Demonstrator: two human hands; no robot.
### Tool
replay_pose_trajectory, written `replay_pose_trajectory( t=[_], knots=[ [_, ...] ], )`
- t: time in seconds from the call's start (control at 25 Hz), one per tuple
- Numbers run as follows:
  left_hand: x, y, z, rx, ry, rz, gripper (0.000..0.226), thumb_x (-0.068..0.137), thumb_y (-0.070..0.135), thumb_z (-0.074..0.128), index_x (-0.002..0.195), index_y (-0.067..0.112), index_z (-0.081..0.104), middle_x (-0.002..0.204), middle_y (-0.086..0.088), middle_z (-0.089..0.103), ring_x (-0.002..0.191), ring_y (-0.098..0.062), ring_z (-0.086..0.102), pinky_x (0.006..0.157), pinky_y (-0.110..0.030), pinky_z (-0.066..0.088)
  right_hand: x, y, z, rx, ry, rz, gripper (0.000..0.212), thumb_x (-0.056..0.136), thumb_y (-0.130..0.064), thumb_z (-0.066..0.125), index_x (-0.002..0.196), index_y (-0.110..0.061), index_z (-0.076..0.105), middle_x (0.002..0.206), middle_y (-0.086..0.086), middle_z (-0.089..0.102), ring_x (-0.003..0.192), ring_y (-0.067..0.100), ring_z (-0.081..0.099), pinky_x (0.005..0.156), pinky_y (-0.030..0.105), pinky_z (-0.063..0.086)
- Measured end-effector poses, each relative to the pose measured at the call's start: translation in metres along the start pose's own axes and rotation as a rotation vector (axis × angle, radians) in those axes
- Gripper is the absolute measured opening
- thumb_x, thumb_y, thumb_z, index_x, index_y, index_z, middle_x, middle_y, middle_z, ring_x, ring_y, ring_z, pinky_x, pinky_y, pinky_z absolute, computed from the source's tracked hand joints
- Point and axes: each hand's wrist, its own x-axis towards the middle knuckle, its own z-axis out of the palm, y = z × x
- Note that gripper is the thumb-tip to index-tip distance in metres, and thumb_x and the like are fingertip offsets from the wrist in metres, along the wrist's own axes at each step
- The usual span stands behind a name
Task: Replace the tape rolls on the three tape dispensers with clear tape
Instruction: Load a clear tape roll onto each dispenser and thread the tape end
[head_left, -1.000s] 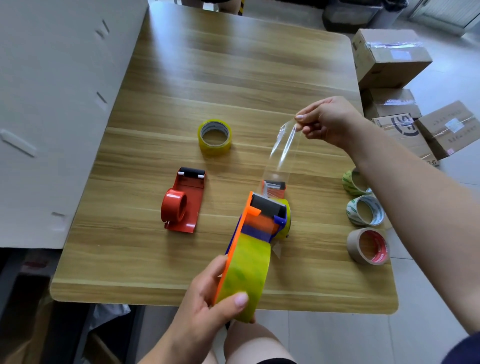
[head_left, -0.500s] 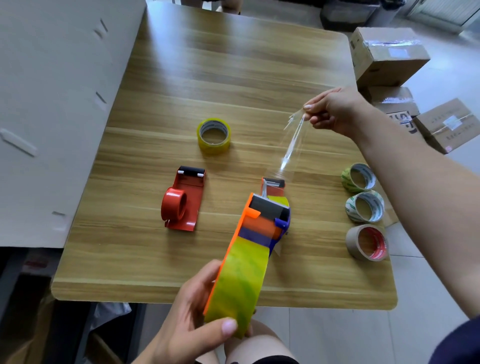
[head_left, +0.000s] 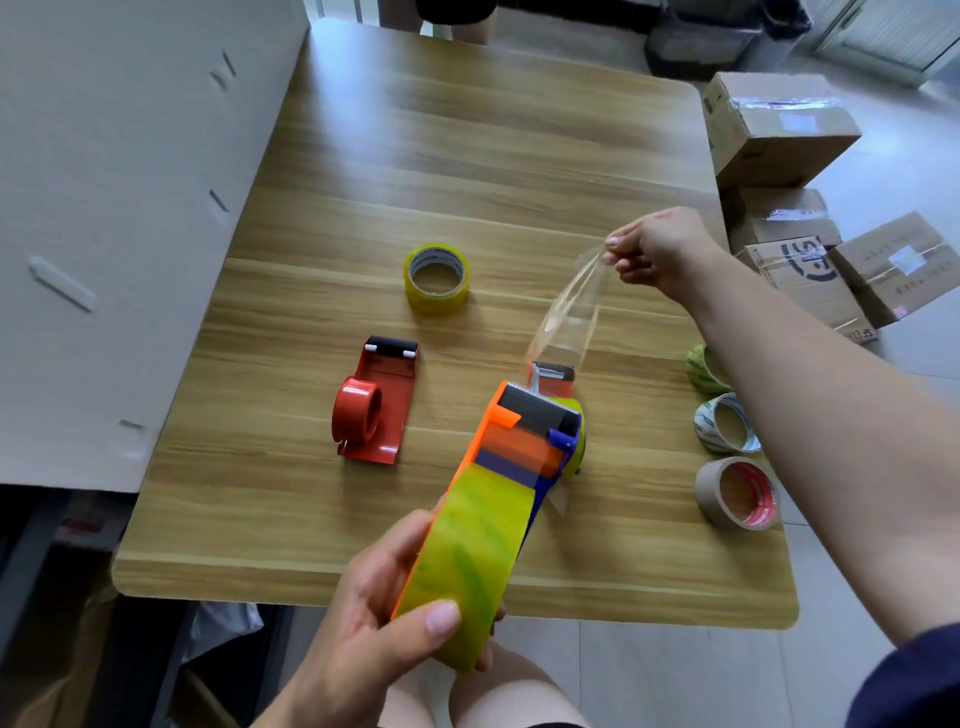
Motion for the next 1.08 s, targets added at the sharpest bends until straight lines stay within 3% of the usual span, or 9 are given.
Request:
replay_pose_trajectory(
  t=[0.16, 0.28, 0.36, 0.44, 0.52, 0.64, 0.8, 0.96, 1.08],
  knots=[
    [0.013, 0.013, 0.009, -0.048, 0.134, 0.102, 0.062, 0.052, 0.058, 0.080, 0.079, 0.004, 0.070, 0.057, -0.023, 0.063, 0.043, -0.030, 0.055, 0.049, -0.027, 0.051, -0.003, 0.035, 0.011, -0.007, 0.011, 0.094, 0.023, 0.082, 0.013, 0.050, 0.072, -0.006, 0.055, 0.041, 0.009, 0.058, 0.024, 0.007, 0.038, 0.032, 0.010, 0.031],
    [0.034, 0.041, 0.010, -0.060, 0.194, 0.186, 0.060, 0.063, 0.061, 0.070, 0.058, 0.001, 0.066, 0.051, -0.016, 0.060, 0.057, -0.029, 0.059, 0.069, -0.028, 0.055, -0.021, 0.068, 0.027, 0.031, -0.074, 0.186, 0.027, 0.078, 0.016, 0.045, 0.077, -0.009, 0.053, 0.054, 0.018, 0.058, 0.023, 0.008, 0.035, 0.031, 0.009, 0.026],
    [0.054, 0.066, 0.011, -0.042, 0.182, 0.256, 0.057, 0.071, 0.060, 0.056, 0.063, 0.004, 0.065, 0.050, -0.008, 0.060, 0.064, -0.021, 0.063, 0.074, -0.027, 0.054, -0.046, 0.087, 0.044, 0.082, -0.182, 0.253, 0.024, 0.079, 0.015, 0.045, 0.076, -0.006, 0.056, 0.058, 0.018, 0.055, 0.024, 0.008, 0.036, 0.030, 0.010, 0.026],
    [0.077, 0.084, 0.009, -0.049, 0.188, 0.282, 0.055, 0.075, 0.055, 0.044, 0.081, 0.005, 0.066, 0.053, -0.005, 0.061, 0.064, -0.018, 0.063, 0.072, -0.027, 0.054, -0.075, 0.101, 0.065, 0.218, -0.297, 0.346, 0.021, 0.083, 0.013, 0.045, 0.077, -0.003, 0.057, 0.051, 0.013, 0.057, 0.027, 0.007, 0.040, 0.030, 0.013, 0.031],
    [0.103, 0.091, 0.004, -0.036, 0.205, 0.253, 0.050, 0.078, 0.049, 0.041, 0.091, 0.008, 0.066, 0.064, -0.007, 0.064, 0.069, -0.019, 0.063, 0.074, -0.030, 0.054, -0.099, 0.114, 0.081, 0.410, -0.390, 0.495, 0.019, 0.089, 0.006, 0.048, 0.074, -0.002, 0.056, 0.045, 0.006, 0.057, 0.030, 0.005, 0.045, 0.031, 0.014, 0.039],
    [0.135, 0.081, -0.007, -0.009, 0.250, 0.172, 0.043, 0.086, 0.043, 0.044, 0.090, 0.007, 0.067, 0.085, -0.014, 0.063, 0.084, -0.027, 0.059, 0.084, -0.041, 0.048, -0.119, 0.133, 0.098, 0.808, -0.463, 0.780, 0.026, 0.095, -0.006, 0.047, 0.071, 0.000, 0.054, 0.045, 0.004, 0.054, 0.029, 0.004, 0.049, 0.031, 0.012, 0.041],
    [0.161, 0.050, -0.026, 0.073, 0.293, 0.083, 0.042, 0.084, 0.046, 0.049, 0.082, 0.008, 0.064, 0.066, -0.005, 0.066, 0.066, -0.018, 0.061, 0.074, -0.035, 0.048, -0.139, 0.159, 0.119, 1.055, -0.285, 0.811, 0.019, 0.092, -0.005, 0.052, 0.078, 0.007, 0.058, 0.054, 0.013, 0.061, 0.037, 0.014, 0.059, 0.037, 0.019, 0.050],
    [0.176, 0.023, -0.041, 0.061, 0.327, 0.052, 0.038, 0.091, 0.041, 0.046, 0.082, 0.009, 0.064, 0.061, -0.002, 0.067, 0.062, -0.016, 0.062, 0.073, -0.034, 0.049, -0.143, 0.166, 0.115, 1.018, -0.149, 0.758, 0.015, 0.087, -0.003, 0.060, 0.075, 0.006, 0.062, 0.059, 0.012, 0.064, 0.042, 0.014, 0.062, 0.043, 0.022, 0.055],
    [0.183, 0.006, -0.046, 0.054, 0.295, 0.030, 0.036, 0.094, 0.037, 0.045, 0.083, 0.009, 0.064, 0.062, -0.001, 0.068, 0.065, -0.015, 0.062, 0.076, -0.035, 0.048, -0.144, 0.172, 0.117, 0.885, -0.094, 0.786, 0.010, 0.084, 0.004, 0.062, 0.075, 0.005, 0.061, 0.051, 0.008, 0.059, 0.036, 0.010, 0.056, 0.036, 0.019, 0.050]
  ],
)
